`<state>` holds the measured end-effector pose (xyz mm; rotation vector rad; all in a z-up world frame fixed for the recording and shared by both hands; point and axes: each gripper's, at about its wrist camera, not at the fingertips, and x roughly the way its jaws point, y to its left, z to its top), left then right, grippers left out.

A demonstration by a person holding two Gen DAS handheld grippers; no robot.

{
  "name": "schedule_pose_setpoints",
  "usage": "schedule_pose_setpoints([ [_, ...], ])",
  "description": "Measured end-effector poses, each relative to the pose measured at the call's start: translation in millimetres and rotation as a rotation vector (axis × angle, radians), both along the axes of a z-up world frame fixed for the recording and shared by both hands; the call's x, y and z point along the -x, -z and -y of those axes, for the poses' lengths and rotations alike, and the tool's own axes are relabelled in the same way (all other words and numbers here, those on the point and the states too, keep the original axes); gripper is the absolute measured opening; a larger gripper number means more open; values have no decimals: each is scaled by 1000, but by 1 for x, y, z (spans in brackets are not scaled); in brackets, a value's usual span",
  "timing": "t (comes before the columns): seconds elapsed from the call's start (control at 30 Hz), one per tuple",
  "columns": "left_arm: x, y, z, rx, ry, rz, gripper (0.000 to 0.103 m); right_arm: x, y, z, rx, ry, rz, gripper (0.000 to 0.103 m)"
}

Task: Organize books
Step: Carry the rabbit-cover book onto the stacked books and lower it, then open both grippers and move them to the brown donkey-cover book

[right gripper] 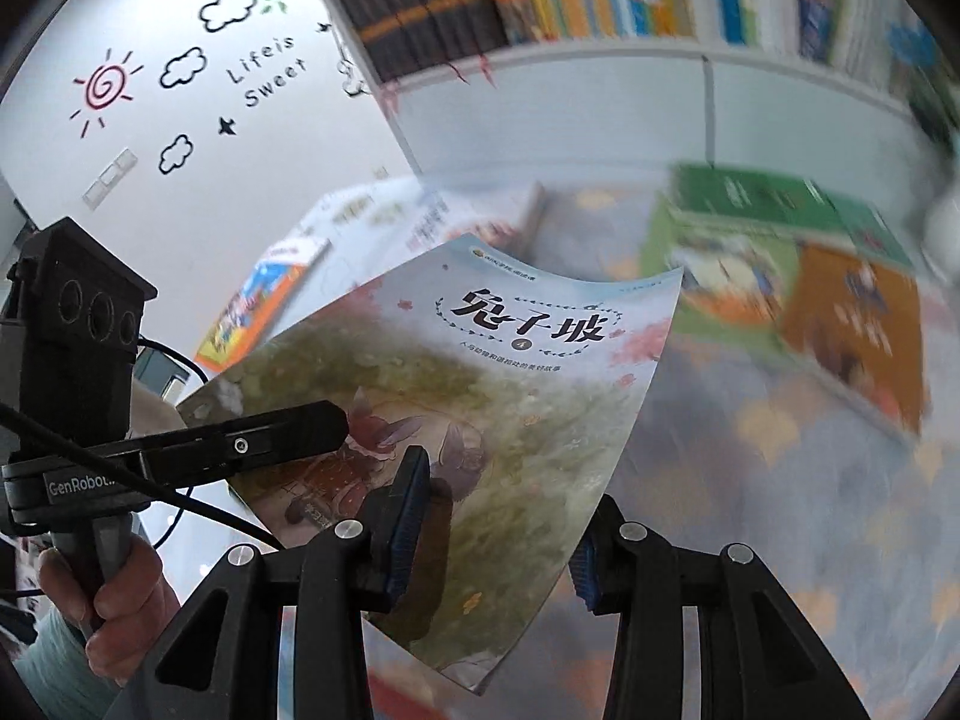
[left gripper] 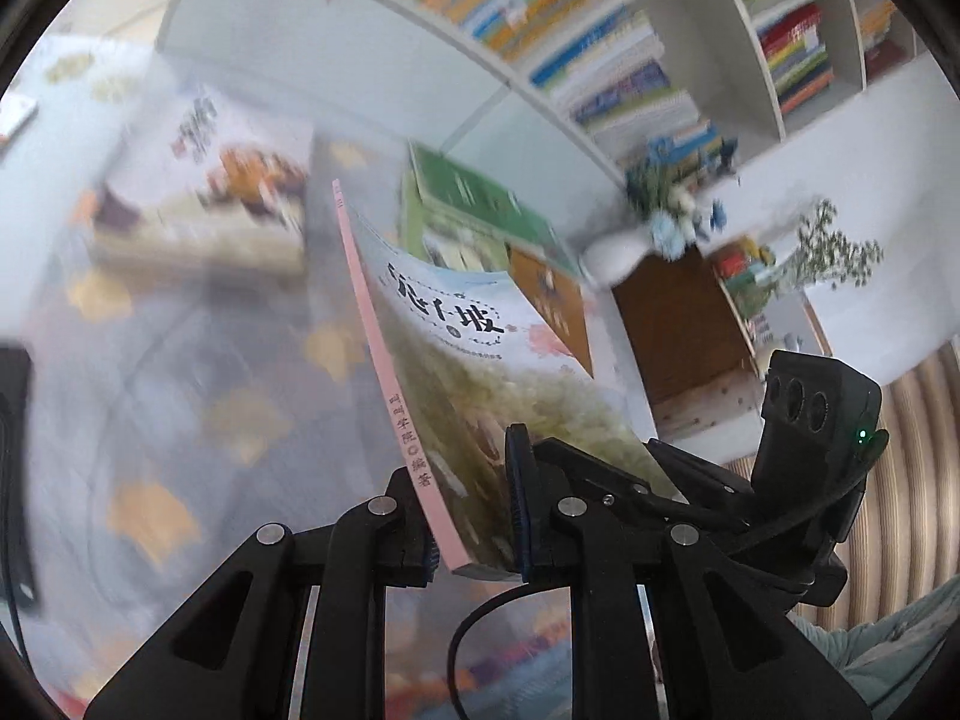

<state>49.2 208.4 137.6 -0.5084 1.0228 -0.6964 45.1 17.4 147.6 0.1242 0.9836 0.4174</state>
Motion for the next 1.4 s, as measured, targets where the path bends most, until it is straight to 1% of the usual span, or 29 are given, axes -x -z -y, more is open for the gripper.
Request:
schedule_pose_setpoints([
  [0.07,-18,1,-15,-7,-25,14,15,-21,-3,-19,14,-14,29,41],
  [0.13,-41,5,-33,-15,-61,20,15,-48,2,-42,34,-27,37,41],
  [0.23,-71,19,-56,-14,-108,4,15,-80,14,-64,33,-33,9,41],
  [0.33,-96,34,-68,-19,-134,-17,15,-112,31,-81,35,-30,-30,41],
  [0.43,-118,50,-77,-19,-144,-37,15,-133,41,-92,48,-19,-41,41],
  [0.53,-140,64,-84,1,-144,-63,14,-151,51,-96,58,-5,-61,42],
  [0.63,-158,76,-87,-19,-151,-88,14,-170,68,-96,47,21,-108,43],
  [0.73,-166,83,-95,-42,-171,-95,14,-186,83,-93,35,41,-145,43],
  [0.8,-166,87,-102,-59,-193,-94,14,-192,91,-91,30,50,-171,43],
  [0.83,-166,91,-108,-64,-209,-107,14,-193,95,-91,28,52,-177,43],
  [0.9,-166,98,-117,-69,-234,-129,14,-191,94,-98,59,39,-149,43],
  [1.0,-165,100,-129,-35,-271,-133,14,-190,93,-110,105,13,-130,45],
  [1.1,-165,96,-132,-76,-310,-118,14,-192,94,-116,122,6,-113,45],
  [1.17,-164,97,-132,-86,-317,-123,14,-192,96,-115,114,8,-118,48],
  [1.2,-161,97,-132,-89,-321,-128,14,-191,96,-114,108,8,-130,51],
  [1.27,-153,96,-132,-107,-326,-133,14,-187,94,-106,85,11,-164,52],
  [1.33,-140,90,-132,-128,-329,-120,16,-173,92,-86,42,26,-191,52],
  [1.4,-128,86,-129,-156,-328,-113,16,-154,92,-60,26,59,-208,52],
])
